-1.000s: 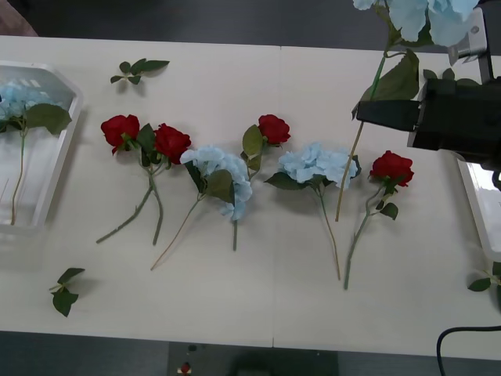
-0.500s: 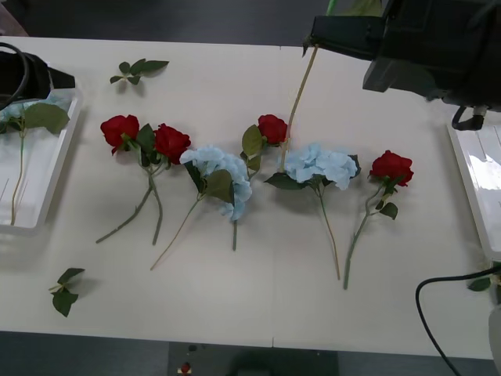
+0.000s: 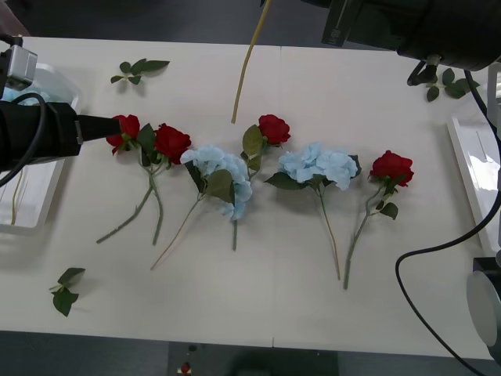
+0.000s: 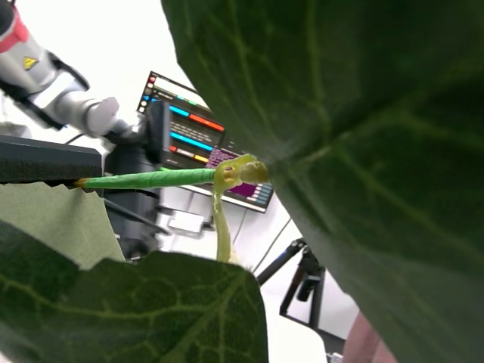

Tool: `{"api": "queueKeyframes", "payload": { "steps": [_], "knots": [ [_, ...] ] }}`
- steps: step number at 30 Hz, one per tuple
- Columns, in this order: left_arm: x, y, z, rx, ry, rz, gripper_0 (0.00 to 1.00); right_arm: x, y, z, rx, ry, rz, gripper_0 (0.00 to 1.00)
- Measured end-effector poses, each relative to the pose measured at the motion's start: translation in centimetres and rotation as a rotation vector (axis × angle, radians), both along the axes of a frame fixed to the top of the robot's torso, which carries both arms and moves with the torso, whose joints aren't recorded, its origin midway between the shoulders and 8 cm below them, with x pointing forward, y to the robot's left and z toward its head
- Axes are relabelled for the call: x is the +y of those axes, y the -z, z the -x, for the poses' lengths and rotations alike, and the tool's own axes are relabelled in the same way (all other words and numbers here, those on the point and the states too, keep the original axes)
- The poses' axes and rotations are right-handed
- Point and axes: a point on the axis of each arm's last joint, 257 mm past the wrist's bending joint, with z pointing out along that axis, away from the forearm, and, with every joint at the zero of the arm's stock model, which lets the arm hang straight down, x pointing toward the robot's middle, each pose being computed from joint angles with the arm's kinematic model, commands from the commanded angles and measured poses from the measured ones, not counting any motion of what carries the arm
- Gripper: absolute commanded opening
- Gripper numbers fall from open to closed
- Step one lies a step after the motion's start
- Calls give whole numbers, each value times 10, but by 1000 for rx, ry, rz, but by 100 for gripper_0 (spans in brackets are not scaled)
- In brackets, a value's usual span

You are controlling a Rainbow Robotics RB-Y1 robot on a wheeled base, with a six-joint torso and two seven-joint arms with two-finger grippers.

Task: Put the red flowers into the right box and the blue flowers into the left box

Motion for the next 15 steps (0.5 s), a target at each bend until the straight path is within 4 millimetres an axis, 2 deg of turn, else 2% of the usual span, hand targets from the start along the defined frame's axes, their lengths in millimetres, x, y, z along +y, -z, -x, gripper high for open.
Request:
{"api": "queueKeyframes", "payload": {
  "steps": [3, 5, 10, 15],
  "knots": [
    [-48, -22, 22, 32, 94, 172, 100, -1, -4, -1, -33, 8, -4, 0],
    [-72, -41, 36, 50, 153, 274, 100, -1, -3, 0, -59, 8, 3, 0],
    [-115, -86, 72, 21, 295, 367, 100, 0, 8, 4, -103, -8, 61, 0],
    [-144, -126, 98, -17, 416, 410, 100, -7, 12, 5, -226, -1, 115, 0]
  ]
}}
